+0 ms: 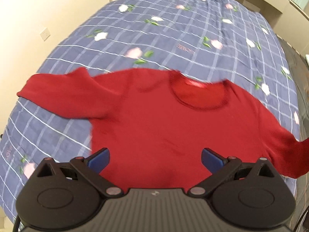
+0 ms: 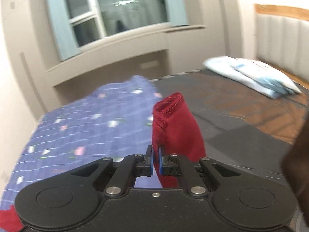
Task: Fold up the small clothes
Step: 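Lift the cuff with the right tool and fold the sleeve across the body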
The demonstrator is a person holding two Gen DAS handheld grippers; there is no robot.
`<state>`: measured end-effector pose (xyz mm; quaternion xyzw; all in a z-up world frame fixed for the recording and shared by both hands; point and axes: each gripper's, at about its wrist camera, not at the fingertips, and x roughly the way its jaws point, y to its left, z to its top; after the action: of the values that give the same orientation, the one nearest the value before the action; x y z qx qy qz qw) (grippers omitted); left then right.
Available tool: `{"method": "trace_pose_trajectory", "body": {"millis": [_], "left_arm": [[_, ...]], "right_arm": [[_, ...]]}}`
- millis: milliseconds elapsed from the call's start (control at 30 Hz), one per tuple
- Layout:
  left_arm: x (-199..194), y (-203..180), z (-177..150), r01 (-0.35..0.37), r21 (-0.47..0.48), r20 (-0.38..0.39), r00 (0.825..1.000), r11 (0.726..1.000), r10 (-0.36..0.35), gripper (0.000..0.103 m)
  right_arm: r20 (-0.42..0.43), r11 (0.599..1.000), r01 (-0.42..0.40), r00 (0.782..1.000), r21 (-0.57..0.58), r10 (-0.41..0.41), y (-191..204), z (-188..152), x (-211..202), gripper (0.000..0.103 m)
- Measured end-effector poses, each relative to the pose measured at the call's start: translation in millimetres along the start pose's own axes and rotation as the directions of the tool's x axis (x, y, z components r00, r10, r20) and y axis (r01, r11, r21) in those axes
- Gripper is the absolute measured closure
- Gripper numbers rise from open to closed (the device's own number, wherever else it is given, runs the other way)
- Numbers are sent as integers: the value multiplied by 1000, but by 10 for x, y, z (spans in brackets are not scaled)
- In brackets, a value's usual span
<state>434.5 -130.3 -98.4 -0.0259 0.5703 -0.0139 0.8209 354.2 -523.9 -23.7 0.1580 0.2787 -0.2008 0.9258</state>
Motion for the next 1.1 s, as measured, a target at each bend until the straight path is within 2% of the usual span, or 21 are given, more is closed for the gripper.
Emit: {"method": "trace_pose_trajectory", "body": {"millis": [100, 233, 367, 500, 700, 867, 967, 1033, 1067, 1100], "left_arm": [[-21, 359, 110, 3, -19, 12, 1000, 1000, -3, 0], [8, 858, 248, -7, -47, 21, 1000, 999, 8, 0], [95, 1328, 371, -23, -85, 12, 1000, 996, 24, 0], [211, 1688, 412, -47, -101, -8, 999, 994, 46, 0], [386, 2055, 397, -65, -126, -34, 998, 990, 61, 0], [511, 2237, 376, -54, -147, -42, 998, 988, 49, 1], [545, 2340, 354, -33, -190, -33, 999, 981, 28, 0], [573, 2427, 342, -14, -230, -25, 1000, 973, 8, 0], [591, 2466, 341, -9, -247, -26, 1000, 969, 3, 0], [616, 2514, 345, -7, -263, -27, 1000, 965, 0, 0]], "right_arm": [[-4, 997, -67, 998, -31, 67, 595, -64, -29, 98], [-51, 986, -147, 988, -78, 143, 1400, -332, 112, 98], [-127, 970, -218, 971, -109, 204, 2132, -711, 241, 98], [-208, 951, -260, 952, -166, 224, 2735, -1202, 324, 98], [-325, 936, -256, 930, -241, 170, 3194, -1905, 485, 98], [-396, 910, -259, 911, -323, 119, 3365, -2273, 630, 97], [-449, 897, -264, 890, -356, 84, 3372, -2441, 716, 84], [-467, 904, -262, 880, -338, 80, 3326, -2476, 703, 61], [-469, 910, -260, 879, -324, 85, 3280, -2477, 673, 54], [-465, 915, -257, 881, -312, 88, 3232, -2455, 638, 38]]}}
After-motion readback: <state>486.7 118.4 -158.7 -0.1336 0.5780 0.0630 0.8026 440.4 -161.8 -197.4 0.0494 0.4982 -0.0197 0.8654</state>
